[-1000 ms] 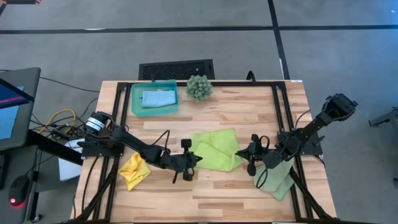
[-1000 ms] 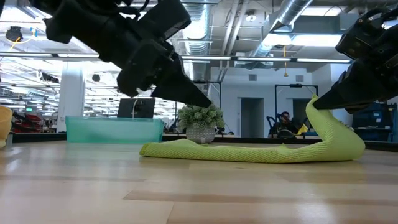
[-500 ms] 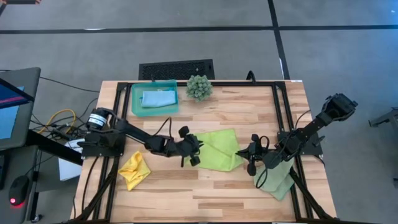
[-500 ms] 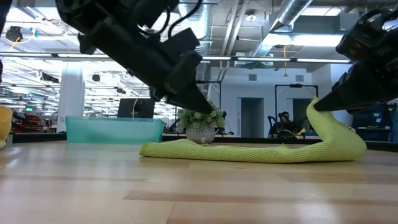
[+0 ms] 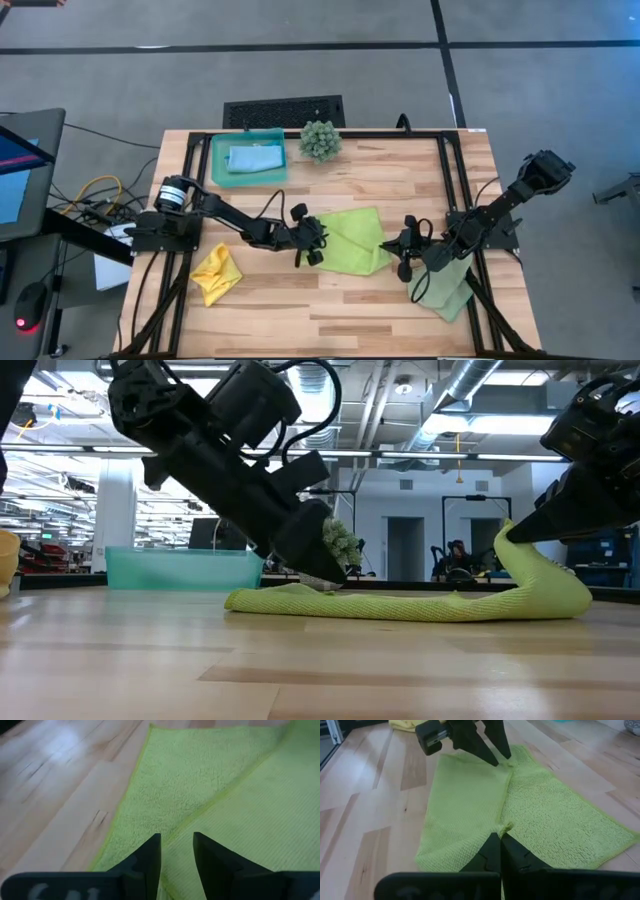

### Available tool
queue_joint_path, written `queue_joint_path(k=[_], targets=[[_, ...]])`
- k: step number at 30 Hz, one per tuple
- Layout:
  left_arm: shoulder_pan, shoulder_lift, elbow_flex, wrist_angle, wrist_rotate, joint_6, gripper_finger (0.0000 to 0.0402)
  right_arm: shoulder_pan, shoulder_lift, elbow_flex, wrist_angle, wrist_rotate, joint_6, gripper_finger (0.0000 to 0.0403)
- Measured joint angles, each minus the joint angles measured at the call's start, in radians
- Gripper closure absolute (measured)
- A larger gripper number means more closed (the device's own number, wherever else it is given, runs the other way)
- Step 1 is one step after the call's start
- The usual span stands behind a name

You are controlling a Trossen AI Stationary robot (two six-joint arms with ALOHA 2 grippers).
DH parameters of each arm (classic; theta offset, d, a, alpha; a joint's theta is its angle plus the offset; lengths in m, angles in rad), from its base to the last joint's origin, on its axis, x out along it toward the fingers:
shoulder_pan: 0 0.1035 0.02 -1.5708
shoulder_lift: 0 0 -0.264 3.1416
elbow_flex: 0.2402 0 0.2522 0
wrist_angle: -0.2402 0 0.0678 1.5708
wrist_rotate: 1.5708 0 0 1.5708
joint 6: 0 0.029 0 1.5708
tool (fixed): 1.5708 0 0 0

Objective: Fold microfiber towels
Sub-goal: Fold the light green microfiber cloth

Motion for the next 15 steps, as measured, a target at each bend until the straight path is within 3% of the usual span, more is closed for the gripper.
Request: queue_joint_path(k=[15], targets=[[0.019,0.059,0.004,0.048,0.071,0.016,0.0308,0.0,0.0,0.0,-0.001,0.0,0.001,0.0392]])
